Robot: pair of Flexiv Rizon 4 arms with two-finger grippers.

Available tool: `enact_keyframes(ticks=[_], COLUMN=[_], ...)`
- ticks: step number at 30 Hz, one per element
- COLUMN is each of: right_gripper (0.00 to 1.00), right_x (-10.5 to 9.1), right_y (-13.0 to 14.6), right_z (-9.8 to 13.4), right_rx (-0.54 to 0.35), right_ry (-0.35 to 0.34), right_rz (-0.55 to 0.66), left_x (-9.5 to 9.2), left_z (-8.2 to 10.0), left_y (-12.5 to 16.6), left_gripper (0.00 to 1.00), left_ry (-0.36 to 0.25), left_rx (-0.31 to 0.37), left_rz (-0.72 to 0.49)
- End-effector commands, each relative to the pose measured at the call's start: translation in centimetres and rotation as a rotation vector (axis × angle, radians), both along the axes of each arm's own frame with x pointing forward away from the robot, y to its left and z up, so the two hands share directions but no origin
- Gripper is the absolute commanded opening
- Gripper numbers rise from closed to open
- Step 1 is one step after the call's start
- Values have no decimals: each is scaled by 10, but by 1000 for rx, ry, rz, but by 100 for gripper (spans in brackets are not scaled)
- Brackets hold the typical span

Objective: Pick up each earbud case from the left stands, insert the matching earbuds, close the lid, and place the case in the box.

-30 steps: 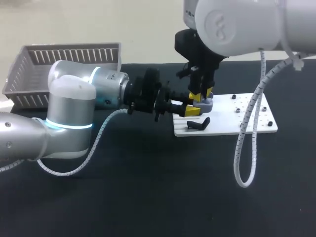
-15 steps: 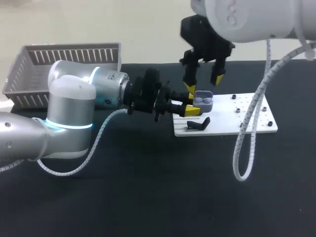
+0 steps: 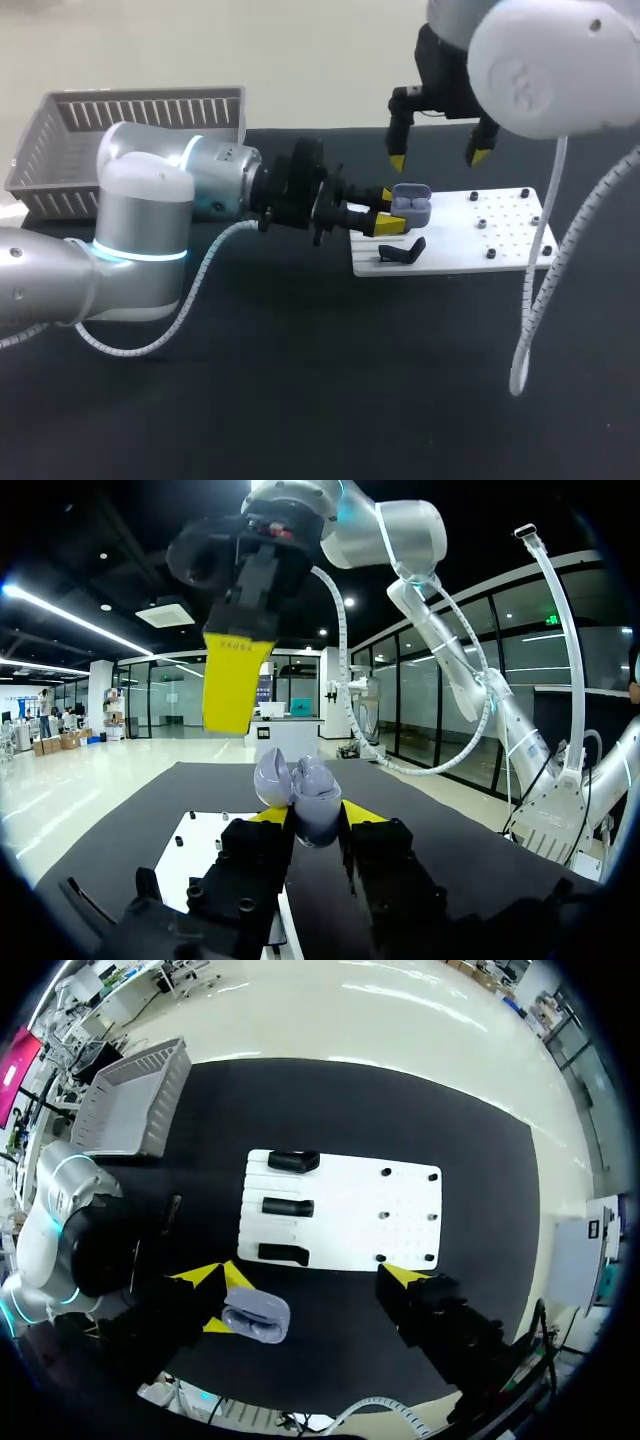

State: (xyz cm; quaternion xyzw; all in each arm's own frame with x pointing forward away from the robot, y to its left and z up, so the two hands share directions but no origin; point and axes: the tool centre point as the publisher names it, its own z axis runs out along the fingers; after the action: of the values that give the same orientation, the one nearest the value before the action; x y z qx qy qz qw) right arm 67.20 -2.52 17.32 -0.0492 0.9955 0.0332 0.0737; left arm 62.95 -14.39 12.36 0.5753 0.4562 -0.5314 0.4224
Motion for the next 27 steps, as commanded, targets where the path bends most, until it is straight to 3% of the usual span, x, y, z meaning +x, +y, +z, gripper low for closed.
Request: enact_keyframes(ticks=[1, 11, 21, 27], right_gripper=[100, 100, 100, 100], right_x=[0, -3, -19, -27], right_y=[-8, -7, -7, -8], right_z=[-6, -22, -21, -12], right_rx=[15, 9, 15, -7], right_ry=[-58, -4, 26, -6], right_rz=[-18, -1, 22, 16], left_x=[0, 0, 0, 0], left_z=[-1, -1, -1, -1], left_y=[0, 0, 0, 0], left_gripper=[0, 0, 0, 0], left_ry=[-1, -1, -1, -1], left_rx=[-1, -1, -1, -1], left_rz=[2, 2, 2, 2])
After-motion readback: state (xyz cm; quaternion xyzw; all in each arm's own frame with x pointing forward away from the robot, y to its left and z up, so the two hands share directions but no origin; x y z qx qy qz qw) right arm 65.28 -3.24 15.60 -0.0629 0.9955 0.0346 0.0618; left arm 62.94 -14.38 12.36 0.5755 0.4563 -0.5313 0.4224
